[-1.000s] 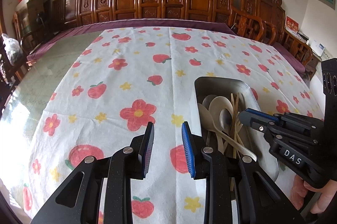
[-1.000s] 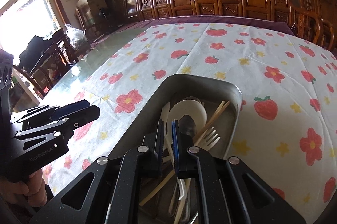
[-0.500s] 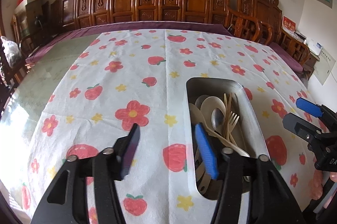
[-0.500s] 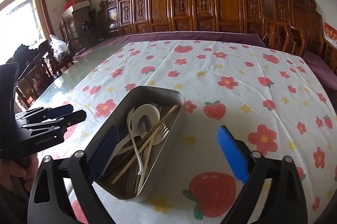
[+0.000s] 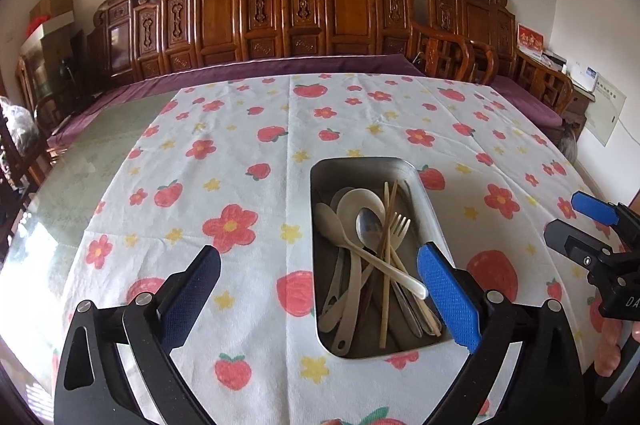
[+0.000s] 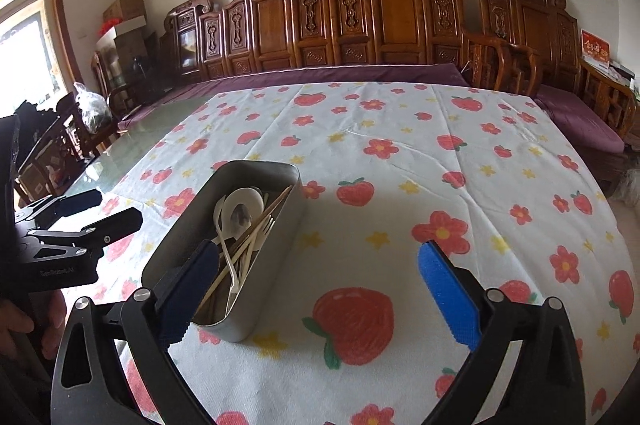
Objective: Organize utensils
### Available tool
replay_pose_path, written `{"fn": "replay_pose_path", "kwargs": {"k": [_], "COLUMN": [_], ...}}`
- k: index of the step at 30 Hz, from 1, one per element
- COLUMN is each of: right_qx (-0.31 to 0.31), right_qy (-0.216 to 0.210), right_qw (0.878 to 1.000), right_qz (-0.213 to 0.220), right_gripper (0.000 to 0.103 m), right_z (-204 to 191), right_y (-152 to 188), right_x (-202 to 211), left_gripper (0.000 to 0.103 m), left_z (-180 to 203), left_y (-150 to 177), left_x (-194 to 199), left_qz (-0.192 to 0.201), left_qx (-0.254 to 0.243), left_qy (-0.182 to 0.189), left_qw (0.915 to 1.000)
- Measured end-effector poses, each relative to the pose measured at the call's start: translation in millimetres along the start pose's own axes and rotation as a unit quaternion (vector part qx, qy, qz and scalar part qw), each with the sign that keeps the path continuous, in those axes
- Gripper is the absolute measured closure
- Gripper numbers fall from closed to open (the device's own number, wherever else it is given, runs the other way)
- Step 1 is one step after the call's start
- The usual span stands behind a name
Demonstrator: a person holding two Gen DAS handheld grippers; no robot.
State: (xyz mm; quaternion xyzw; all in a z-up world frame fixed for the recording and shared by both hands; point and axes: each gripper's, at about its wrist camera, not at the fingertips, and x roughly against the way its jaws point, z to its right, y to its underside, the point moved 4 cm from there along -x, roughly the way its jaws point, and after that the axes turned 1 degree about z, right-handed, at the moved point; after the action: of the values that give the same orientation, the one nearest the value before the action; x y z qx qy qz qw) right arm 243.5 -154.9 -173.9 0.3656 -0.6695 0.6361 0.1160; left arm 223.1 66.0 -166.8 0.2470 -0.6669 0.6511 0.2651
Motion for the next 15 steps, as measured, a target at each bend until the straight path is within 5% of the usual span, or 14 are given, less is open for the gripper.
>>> {"fn": "replay_pose_path", "kwargs": {"k": [15], "right_qx": [-0.015], "right_qy": [0.026], "right_qw": [0.999], "right_qz": [0.021], "right_gripper": [0.003], "right_z": [30.2], "right_y": [25.5], "right_x": [73.6], "left_gripper": [0.008], "left_z": [51.2], "left_y": [29.2], "left_x": [46.2], "left_qz": [-0.021], "left_qx": [-0.003], "left_qy": [0.024], "left_qw": [0.9995]}}
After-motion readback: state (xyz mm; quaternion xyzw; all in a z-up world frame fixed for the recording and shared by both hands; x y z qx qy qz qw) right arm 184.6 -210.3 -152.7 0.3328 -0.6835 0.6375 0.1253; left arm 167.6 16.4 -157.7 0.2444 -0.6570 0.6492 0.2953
